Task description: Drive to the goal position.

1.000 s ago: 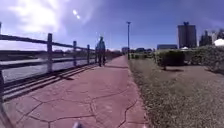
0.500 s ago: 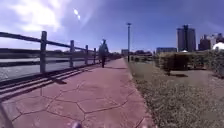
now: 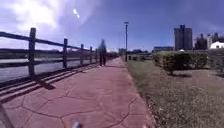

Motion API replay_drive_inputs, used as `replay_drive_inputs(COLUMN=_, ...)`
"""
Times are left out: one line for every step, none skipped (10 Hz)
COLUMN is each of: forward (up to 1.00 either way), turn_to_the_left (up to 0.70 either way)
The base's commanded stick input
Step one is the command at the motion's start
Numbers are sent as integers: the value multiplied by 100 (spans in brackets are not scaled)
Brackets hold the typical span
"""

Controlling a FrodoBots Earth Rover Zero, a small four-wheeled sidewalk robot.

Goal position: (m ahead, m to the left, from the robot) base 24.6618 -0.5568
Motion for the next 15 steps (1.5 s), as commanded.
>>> replay_drive_inputs(forward=70, turn_to_the_left=0)
replay_drive_inputs(forward=70, turn_to_the_left=0)
replay_drive_inputs(forward=70, turn_to_the_left=0)
replay_drive_inputs(forward=70, turn_to_the_left=0)
replay_drive_inputs(forward=70, turn_to_the_left=0)
replay_drive_inputs(forward=70, turn_to_the_left=0)
replay_drive_inputs(forward=70, turn_to_the_left=0)
replay_drive_inputs(forward=70, turn_to_the_left=0)
replay_drive_inputs(forward=70, turn_to_the_left=0)
replay_drive_inputs(forward=70, turn_to_the_left=0)
replay_drive_inputs(forward=70, turn_to_the_left=-35)
replay_drive_inputs(forward=70, turn_to_the_left=-26)
replay_drive_inputs(forward=70, turn_to_the_left=0)
replay_drive_inputs(forward=70, turn_to_the_left=0)
replay_drive_inputs(forward=70, turn_to_the_left=0)
